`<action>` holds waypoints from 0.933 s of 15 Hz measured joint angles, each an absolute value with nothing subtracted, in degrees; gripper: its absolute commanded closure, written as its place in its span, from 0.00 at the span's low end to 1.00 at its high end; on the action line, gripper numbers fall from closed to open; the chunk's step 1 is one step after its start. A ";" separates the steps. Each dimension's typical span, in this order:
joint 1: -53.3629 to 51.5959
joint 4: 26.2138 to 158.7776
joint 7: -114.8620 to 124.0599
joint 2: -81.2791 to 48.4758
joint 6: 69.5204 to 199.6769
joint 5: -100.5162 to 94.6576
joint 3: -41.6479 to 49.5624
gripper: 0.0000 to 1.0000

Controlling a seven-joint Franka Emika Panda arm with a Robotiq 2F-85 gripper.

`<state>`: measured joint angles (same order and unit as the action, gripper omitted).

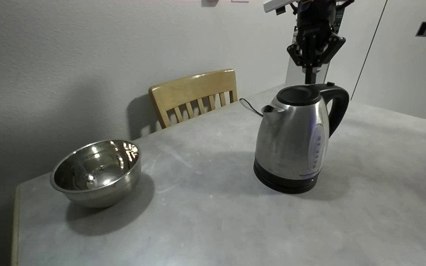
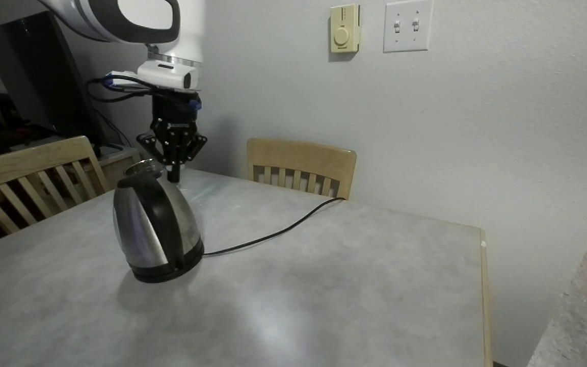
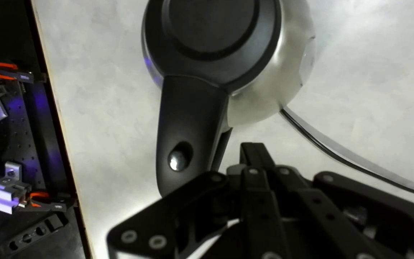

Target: Press the button on the kettle to open the lid

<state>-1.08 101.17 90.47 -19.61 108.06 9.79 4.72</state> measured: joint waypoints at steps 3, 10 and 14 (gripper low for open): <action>-1.16 103.95 91.42 -16.85 109.25 9.35 4.72 1.00; -1.41 112.18 96.74 -10.93 110.45 9.47 4.51 1.00; -1.41 114.75 98.49 -8.98 112.10 9.36 4.40 1.00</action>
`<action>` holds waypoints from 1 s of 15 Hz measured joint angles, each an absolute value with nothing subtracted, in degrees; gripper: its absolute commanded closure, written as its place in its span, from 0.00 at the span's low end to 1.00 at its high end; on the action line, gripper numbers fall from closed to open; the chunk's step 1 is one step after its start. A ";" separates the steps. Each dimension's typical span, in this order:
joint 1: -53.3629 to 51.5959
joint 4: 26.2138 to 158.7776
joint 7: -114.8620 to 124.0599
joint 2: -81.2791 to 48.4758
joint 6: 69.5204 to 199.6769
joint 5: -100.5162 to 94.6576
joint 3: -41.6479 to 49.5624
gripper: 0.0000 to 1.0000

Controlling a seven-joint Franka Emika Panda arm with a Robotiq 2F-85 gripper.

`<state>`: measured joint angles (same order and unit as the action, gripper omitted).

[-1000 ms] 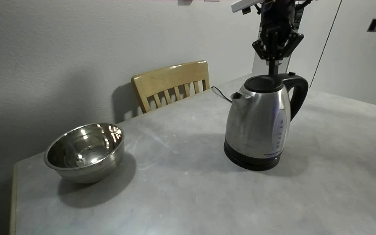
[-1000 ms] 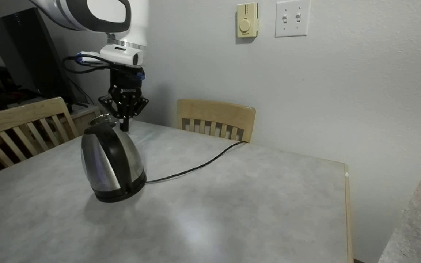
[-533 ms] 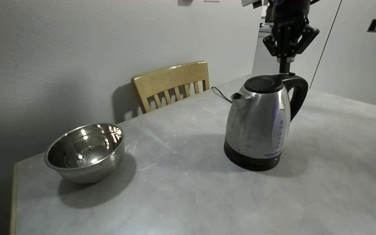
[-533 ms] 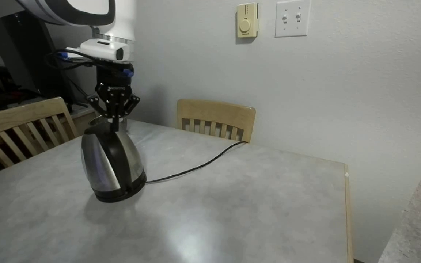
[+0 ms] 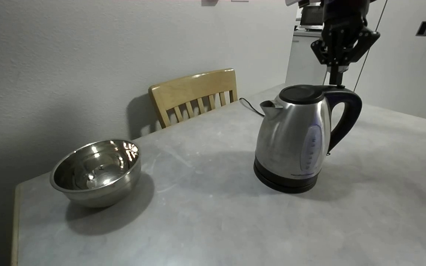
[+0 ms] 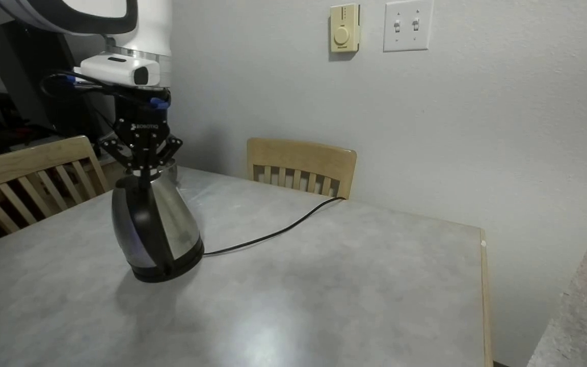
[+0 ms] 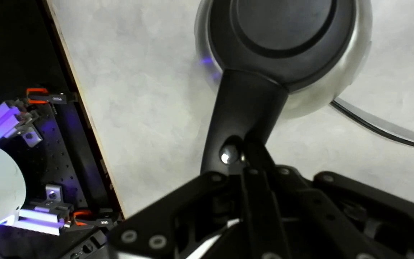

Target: Press the button on the kettle to open the lid

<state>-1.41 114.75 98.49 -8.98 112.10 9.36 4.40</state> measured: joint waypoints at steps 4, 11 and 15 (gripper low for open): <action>-1.41 116.01 99.71 -7.45 113.09 8.50 4.25 1.00; -1.49 118.36 101.50 -5.60 113.46 8.32 2.99 1.00; -1.47 118.50 101.49 -5.51 113.80 8.32 2.96 1.00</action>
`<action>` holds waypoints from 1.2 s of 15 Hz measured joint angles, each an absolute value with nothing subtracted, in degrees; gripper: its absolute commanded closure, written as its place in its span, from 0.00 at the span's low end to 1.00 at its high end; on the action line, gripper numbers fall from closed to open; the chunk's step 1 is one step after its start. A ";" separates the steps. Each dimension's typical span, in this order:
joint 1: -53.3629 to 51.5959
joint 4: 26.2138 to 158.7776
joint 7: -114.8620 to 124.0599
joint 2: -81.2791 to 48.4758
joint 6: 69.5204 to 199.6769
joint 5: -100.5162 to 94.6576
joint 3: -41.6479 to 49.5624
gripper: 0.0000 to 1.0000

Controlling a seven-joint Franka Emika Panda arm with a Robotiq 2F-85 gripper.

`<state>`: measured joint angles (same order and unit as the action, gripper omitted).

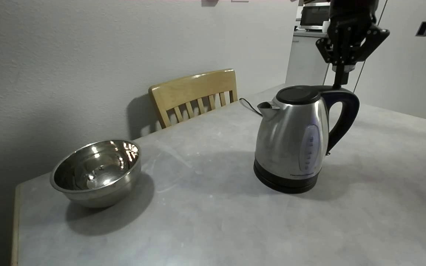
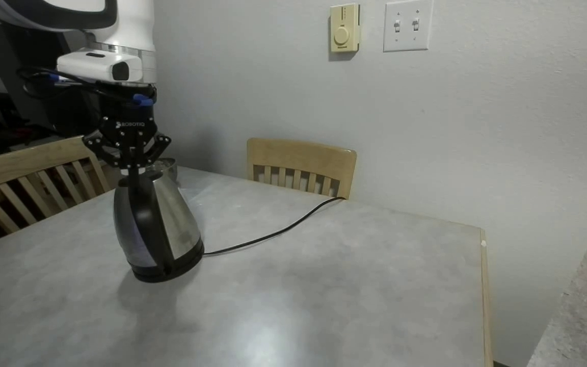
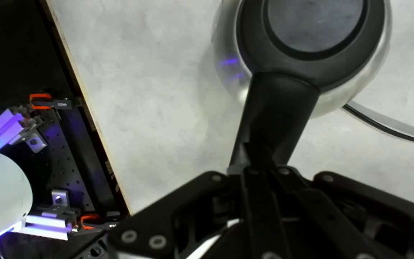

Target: Press the button on the kettle to open the lid

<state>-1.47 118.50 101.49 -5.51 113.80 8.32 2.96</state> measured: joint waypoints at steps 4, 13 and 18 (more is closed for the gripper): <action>-1.45 118.47 100.84 -5.55 113.81 8.32 2.96 1.00; -0.60 111.25 95.39 -11.49 108.02 10.43 3.28 1.00; -0.31 106.53 94.89 -14.83 103.12 10.73 3.48 1.00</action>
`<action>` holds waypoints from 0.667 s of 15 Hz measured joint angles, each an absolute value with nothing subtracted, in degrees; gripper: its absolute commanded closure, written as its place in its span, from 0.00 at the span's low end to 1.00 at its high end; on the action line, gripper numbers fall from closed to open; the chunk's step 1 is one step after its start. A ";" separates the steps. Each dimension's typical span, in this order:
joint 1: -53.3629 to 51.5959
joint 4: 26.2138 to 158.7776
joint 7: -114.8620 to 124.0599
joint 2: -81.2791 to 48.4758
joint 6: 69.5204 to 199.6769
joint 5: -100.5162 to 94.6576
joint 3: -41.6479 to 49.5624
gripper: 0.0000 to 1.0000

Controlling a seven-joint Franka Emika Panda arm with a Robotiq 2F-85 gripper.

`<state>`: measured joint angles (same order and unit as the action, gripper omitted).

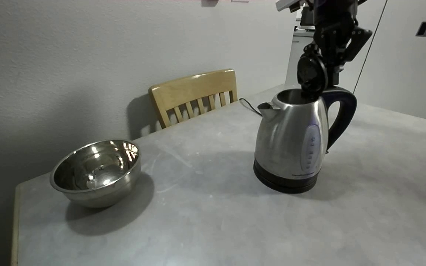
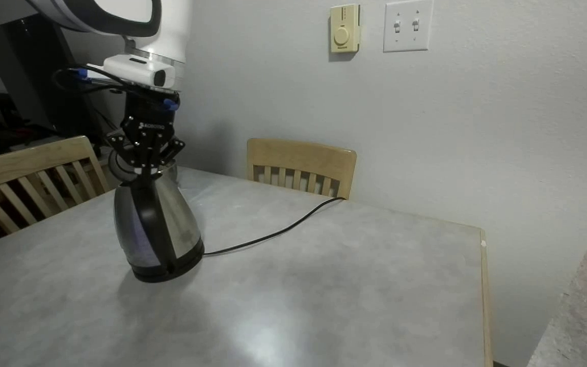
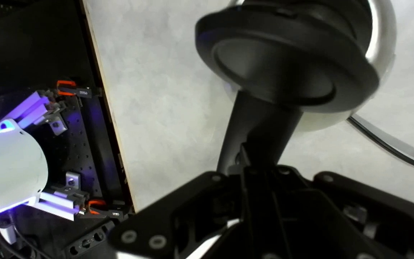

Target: Press the button on the kettle to open the lid

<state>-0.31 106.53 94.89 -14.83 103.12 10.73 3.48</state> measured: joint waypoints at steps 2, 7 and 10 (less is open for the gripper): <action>-0.31 105.47 94.89 -15.49 102.82 10.57 3.60 1.00; -0.91 105.35 94.90 -15.44 105.63 8.51 3.59 1.00; -1.46 105.87 94.91 -14.13 107.69 6.30 3.57 1.00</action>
<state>-1.46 105.87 94.91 -14.13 107.69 6.30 3.57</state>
